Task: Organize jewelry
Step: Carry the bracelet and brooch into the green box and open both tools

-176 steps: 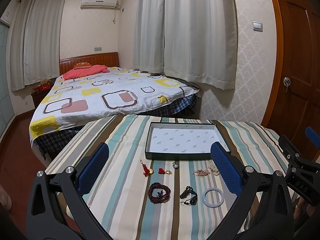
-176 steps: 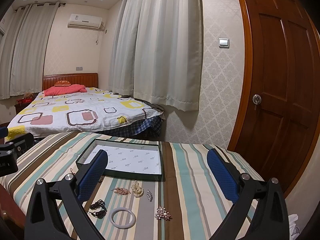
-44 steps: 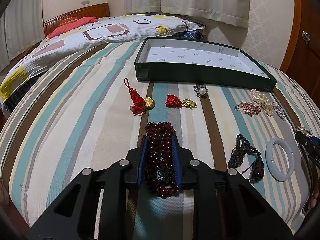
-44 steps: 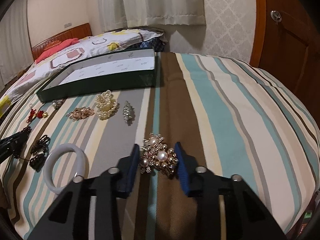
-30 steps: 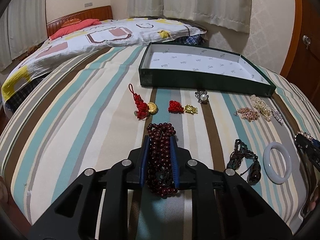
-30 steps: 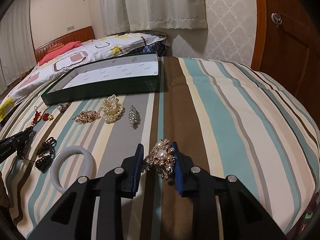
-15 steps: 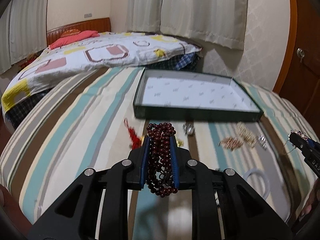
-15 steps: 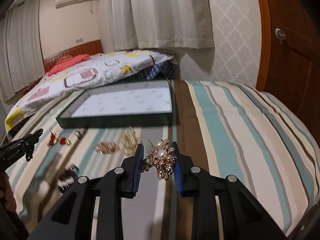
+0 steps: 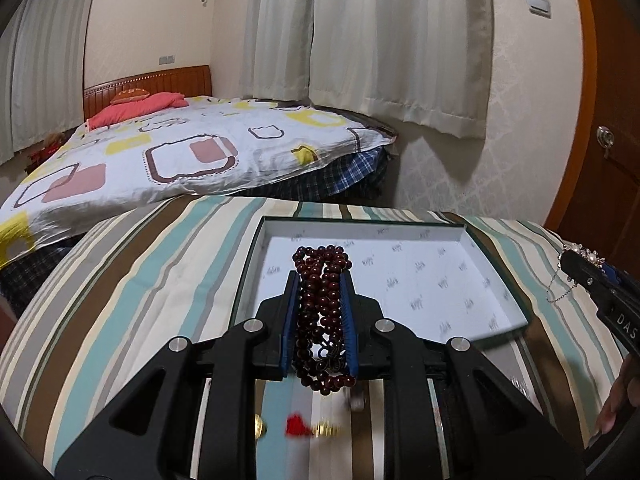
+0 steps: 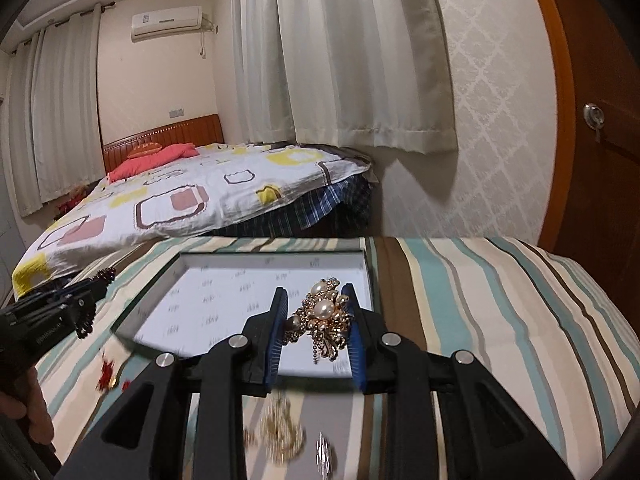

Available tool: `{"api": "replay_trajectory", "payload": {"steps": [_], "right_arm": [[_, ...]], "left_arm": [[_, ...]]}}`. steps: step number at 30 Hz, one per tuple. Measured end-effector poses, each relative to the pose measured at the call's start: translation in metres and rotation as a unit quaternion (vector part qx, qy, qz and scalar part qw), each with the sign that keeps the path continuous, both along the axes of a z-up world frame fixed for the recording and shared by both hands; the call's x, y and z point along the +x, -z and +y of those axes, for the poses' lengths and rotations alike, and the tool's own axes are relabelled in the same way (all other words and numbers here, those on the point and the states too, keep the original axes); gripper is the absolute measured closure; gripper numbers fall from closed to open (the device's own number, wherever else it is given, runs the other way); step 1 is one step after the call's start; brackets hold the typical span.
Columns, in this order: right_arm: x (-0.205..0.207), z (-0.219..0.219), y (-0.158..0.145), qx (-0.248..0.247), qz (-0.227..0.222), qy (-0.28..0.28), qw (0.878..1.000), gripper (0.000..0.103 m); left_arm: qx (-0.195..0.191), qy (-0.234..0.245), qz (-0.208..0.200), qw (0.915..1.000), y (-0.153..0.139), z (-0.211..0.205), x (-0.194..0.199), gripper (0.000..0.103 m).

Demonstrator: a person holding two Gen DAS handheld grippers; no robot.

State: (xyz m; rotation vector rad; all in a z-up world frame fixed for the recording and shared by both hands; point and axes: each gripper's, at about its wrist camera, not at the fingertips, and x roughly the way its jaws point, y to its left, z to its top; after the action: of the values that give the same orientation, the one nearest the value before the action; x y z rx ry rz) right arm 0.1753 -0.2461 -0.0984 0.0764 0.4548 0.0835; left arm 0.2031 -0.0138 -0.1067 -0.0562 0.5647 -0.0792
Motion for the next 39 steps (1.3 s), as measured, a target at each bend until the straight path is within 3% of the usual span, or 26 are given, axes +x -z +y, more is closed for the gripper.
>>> {"api": "replay_trajectory", "payload": {"steps": [9,19,22,27,29,35,37,39], "right_arm": [[0.051,0.004,0.044,-0.012,0.062,-0.004,0.998,0.075],[0.084,0.001,0.073,-0.024,0.146,-0.004,0.989,0.075],[0.087,0.000,0.078,-0.020,0.165,-0.003,0.986,0.075],[0.090,0.000,0.081,-0.020,0.178,-0.006,0.984,0.072],[0.089,0.002,0.081,-0.022,0.176,-0.004,0.984,0.066],[0.079,0.002,0.073,-0.017,0.160,-0.003,0.987,0.057],[0.069,0.005,0.065,-0.018,0.149,-0.003,0.989,0.057],[0.059,0.007,0.059,-0.019,0.139,-0.003,0.990,0.055]], "left_arm": [[0.016,-0.004,0.067,0.9976,0.049,-0.004,0.063,0.084],[0.011,-0.006,0.141,0.9900,0.085,0.001,0.087,0.083],[0.016,-0.002,0.157,0.9875,0.090,-0.001,0.091,0.079],[0.015,0.000,0.158,0.9873,0.090,0.000,0.091,0.070],[0.017,-0.002,0.159,0.9871,0.090,0.001,0.091,0.058],[0.016,-0.004,0.151,0.9883,0.088,0.000,0.087,0.056],[0.025,-0.008,0.141,0.9897,0.083,-0.003,0.081,0.047],[0.020,-0.010,0.128,0.9916,0.075,-0.002,0.071,0.046]]}}
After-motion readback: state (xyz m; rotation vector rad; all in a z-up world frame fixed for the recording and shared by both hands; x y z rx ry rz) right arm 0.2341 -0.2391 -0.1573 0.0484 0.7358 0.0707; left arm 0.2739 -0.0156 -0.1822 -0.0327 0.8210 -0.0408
